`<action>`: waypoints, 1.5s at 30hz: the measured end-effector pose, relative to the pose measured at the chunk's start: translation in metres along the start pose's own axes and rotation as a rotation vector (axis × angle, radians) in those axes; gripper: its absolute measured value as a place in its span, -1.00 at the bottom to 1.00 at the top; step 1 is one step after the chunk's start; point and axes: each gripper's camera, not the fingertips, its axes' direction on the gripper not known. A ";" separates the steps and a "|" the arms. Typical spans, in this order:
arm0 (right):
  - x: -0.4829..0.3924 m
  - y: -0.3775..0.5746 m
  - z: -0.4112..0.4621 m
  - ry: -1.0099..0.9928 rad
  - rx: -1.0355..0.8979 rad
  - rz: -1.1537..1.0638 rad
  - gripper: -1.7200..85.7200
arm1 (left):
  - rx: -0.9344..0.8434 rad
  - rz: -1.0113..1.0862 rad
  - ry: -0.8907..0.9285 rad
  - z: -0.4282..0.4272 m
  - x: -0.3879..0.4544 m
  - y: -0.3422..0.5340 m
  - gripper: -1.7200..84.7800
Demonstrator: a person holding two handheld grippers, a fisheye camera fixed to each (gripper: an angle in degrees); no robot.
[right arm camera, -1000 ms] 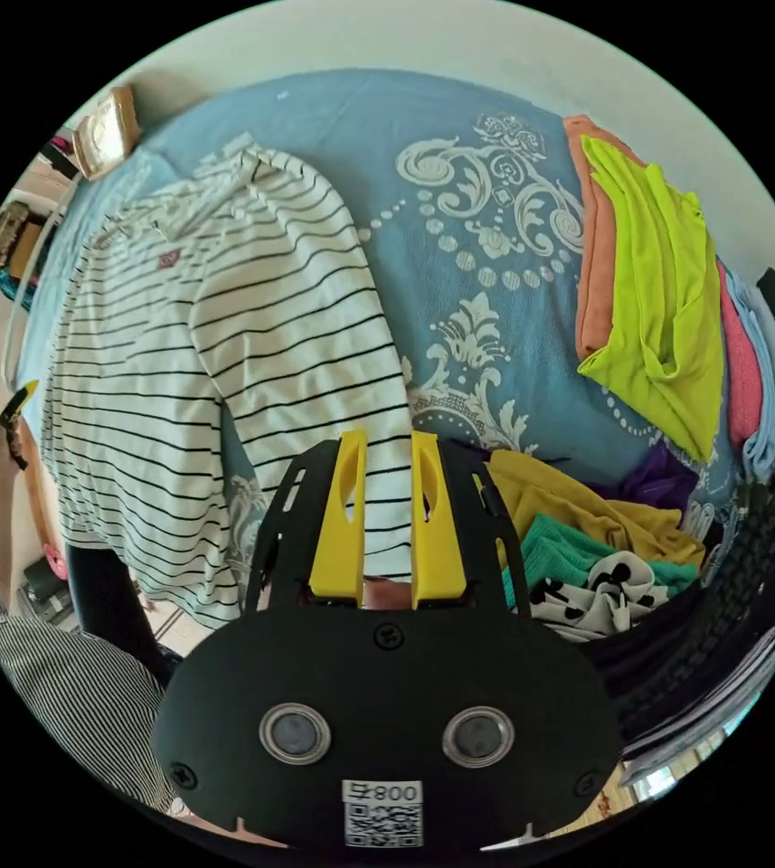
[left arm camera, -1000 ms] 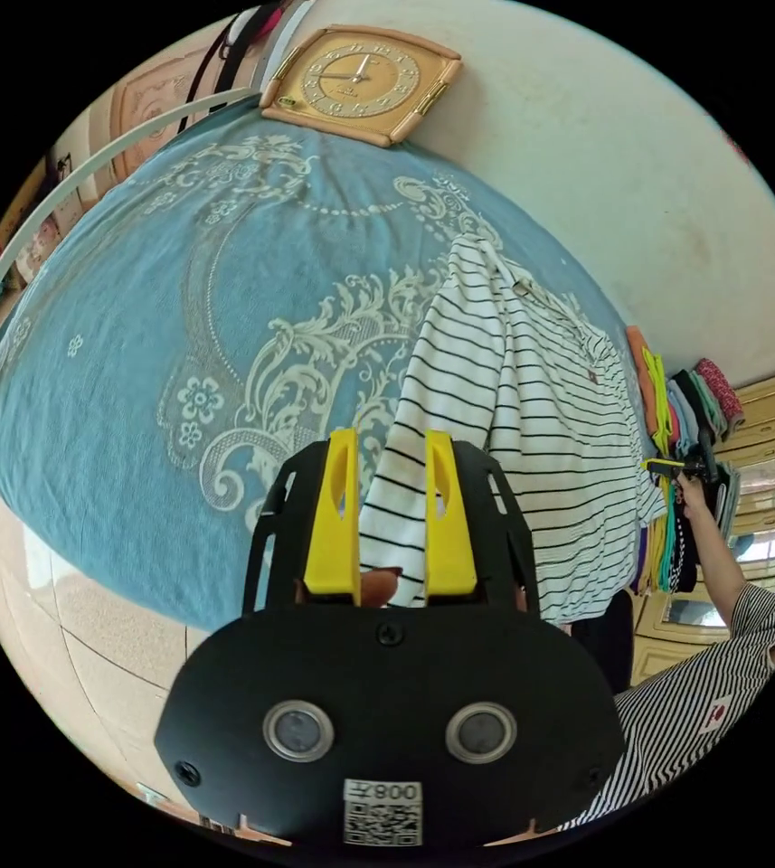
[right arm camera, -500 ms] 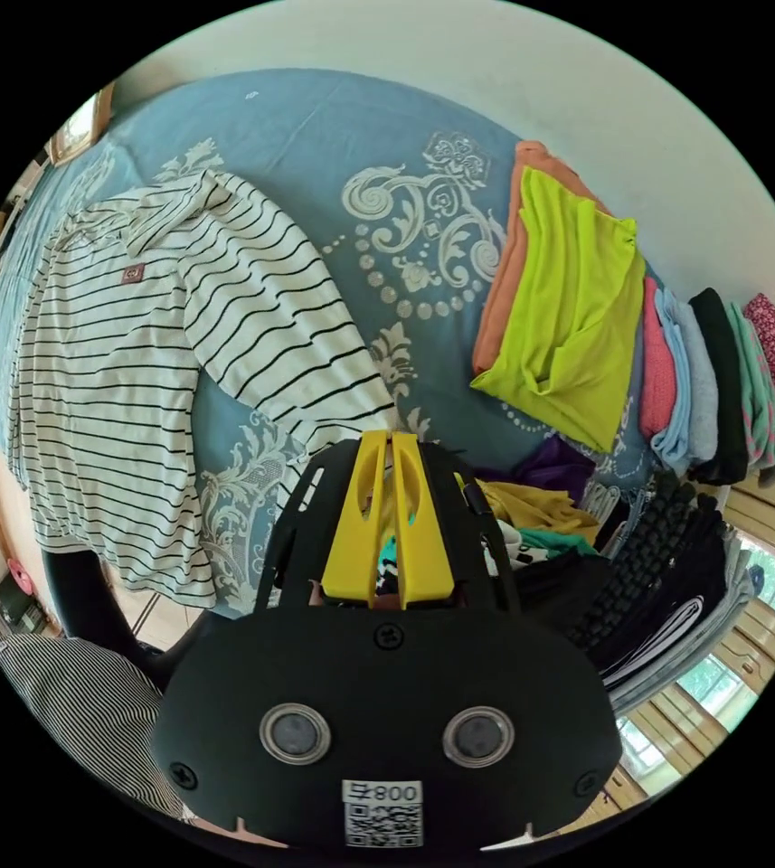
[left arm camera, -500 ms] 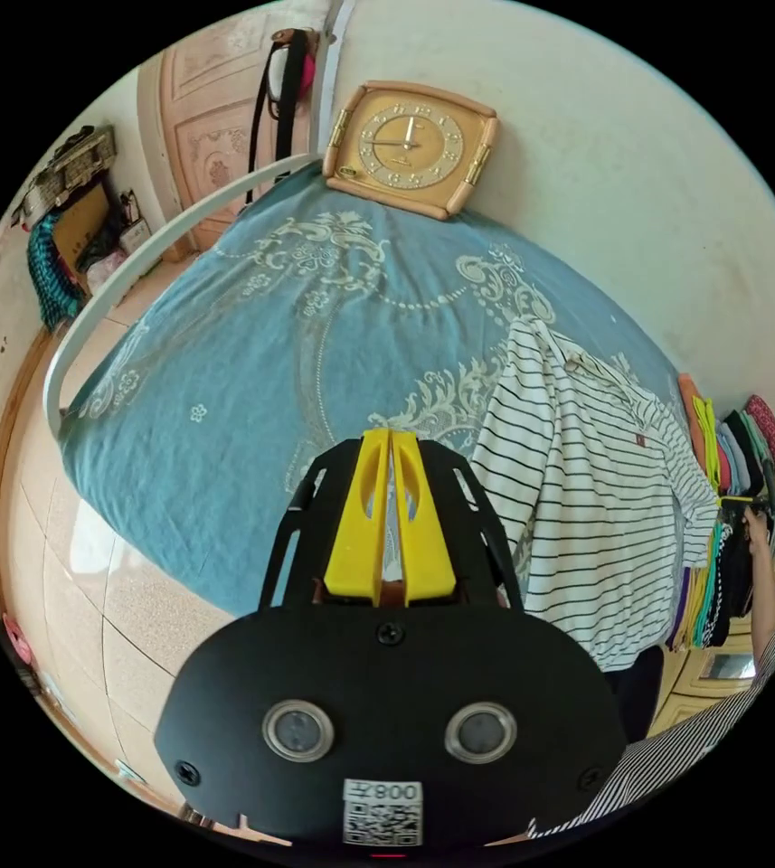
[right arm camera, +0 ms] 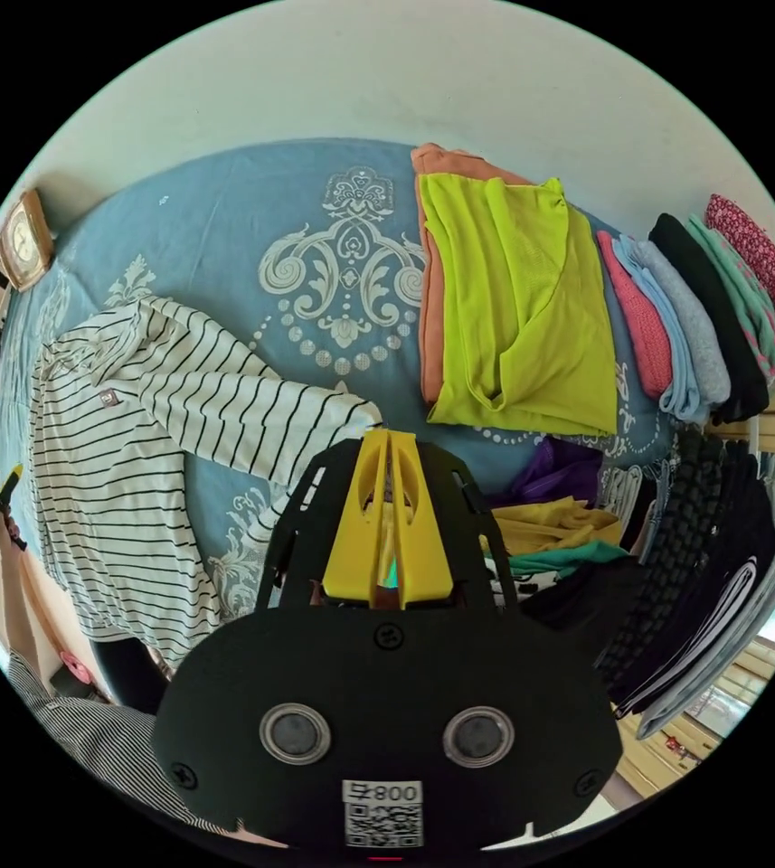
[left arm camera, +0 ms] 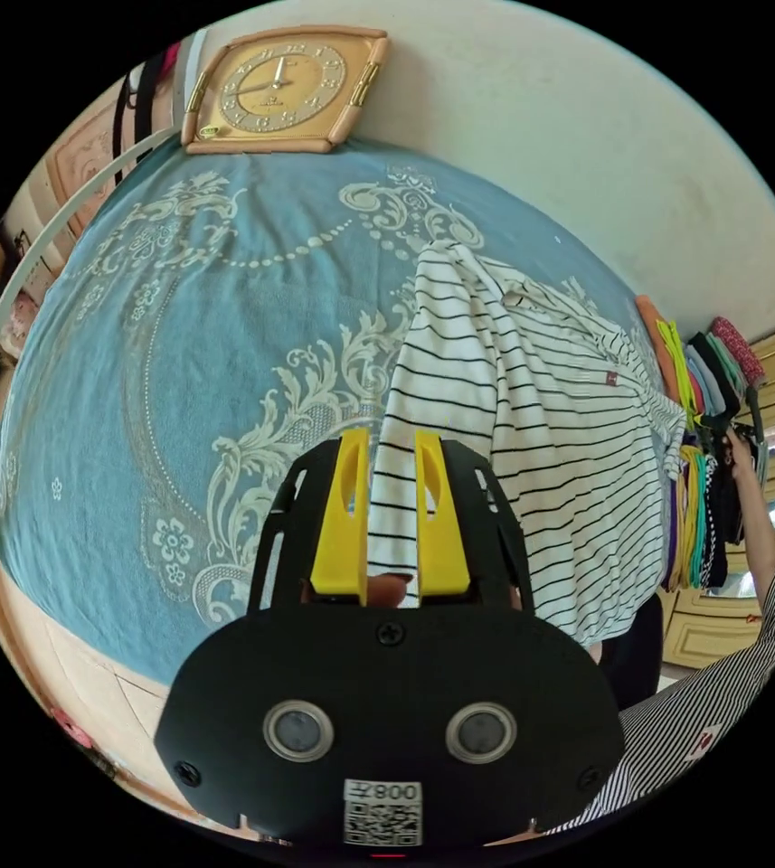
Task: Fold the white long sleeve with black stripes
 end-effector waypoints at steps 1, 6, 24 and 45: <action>0.004 -0.003 0.003 0.014 -0.012 0.010 -0.97 | -0.043 0.008 -0.034 0.011 -0.001 0.001 -0.83; 0.016 -0.011 0.005 -0.173 0.025 0.060 -0.95 | -0.058 0.047 -0.135 0.017 -0.003 -0.003 -0.93; -0.204 -0.099 -0.006 -0.261 0.247 -0.527 -0.84 | 0.217 0.125 0.070 0.043 0.042 -0.115 -0.80; -0.175 -0.159 -0.004 -0.480 0.331 -0.318 -0.96 | 0.258 0.040 0.263 0.097 0.064 -0.252 -0.93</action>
